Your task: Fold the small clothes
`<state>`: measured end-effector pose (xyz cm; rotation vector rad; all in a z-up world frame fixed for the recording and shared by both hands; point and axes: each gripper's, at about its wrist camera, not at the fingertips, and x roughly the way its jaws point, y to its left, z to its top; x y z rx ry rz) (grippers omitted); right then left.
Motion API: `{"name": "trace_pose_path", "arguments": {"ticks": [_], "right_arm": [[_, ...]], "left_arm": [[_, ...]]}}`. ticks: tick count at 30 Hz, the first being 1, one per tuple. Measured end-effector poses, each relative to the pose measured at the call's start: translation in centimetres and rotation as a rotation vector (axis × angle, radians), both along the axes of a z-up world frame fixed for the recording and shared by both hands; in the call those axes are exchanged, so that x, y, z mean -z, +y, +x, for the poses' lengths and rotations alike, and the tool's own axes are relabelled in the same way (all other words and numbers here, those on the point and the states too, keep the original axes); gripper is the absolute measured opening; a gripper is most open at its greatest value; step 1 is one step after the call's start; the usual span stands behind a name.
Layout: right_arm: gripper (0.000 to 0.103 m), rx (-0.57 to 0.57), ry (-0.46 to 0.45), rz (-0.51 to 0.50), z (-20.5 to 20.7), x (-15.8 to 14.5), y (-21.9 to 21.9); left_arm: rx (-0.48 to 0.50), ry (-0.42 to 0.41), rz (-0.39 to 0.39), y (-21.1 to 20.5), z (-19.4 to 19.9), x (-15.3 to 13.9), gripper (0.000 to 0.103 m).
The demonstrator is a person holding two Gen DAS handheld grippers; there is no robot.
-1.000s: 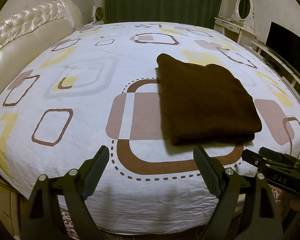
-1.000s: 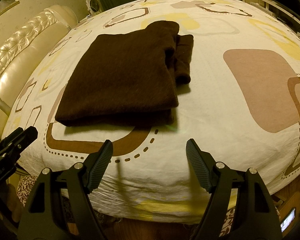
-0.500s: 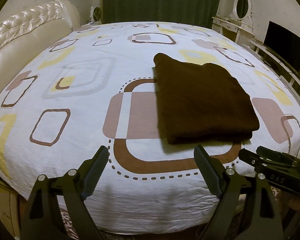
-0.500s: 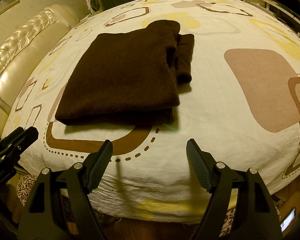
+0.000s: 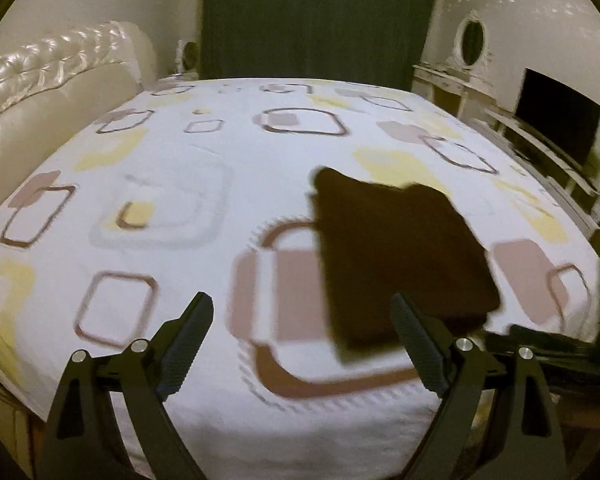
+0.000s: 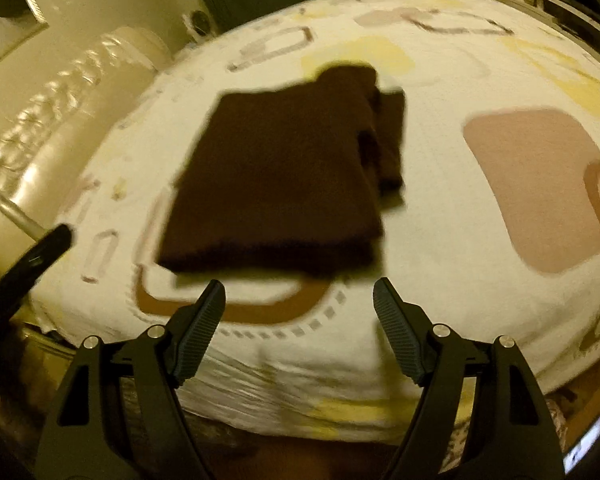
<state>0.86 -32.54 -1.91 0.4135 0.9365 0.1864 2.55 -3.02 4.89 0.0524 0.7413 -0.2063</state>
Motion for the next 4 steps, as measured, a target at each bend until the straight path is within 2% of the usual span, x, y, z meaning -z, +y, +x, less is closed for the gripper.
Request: {"name": "trace_pose_path", "arguments": {"ticks": [1, 3, 4], "right_arm": [[0.077, -0.010, -0.016, 0.005, 0.5, -0.8, -0.2], [0.087, -0.005, -0.069, 0.011, 2.6, -2.8, -1.5], [0.089, 0.009, -0.095, 0.010, 3.9, -3.7, -2.4]], "left_arm": [[-0.026, -0.001, 0.004, 1.1, 1.8, -0.1, 0.089], [-0.099, 0.012, 0.029, 3.5, 6.0, 0.1, 0.089], [-0.133, 0.025, 0.043, 4.6, 8.2, 0.4, 0.089]]}}
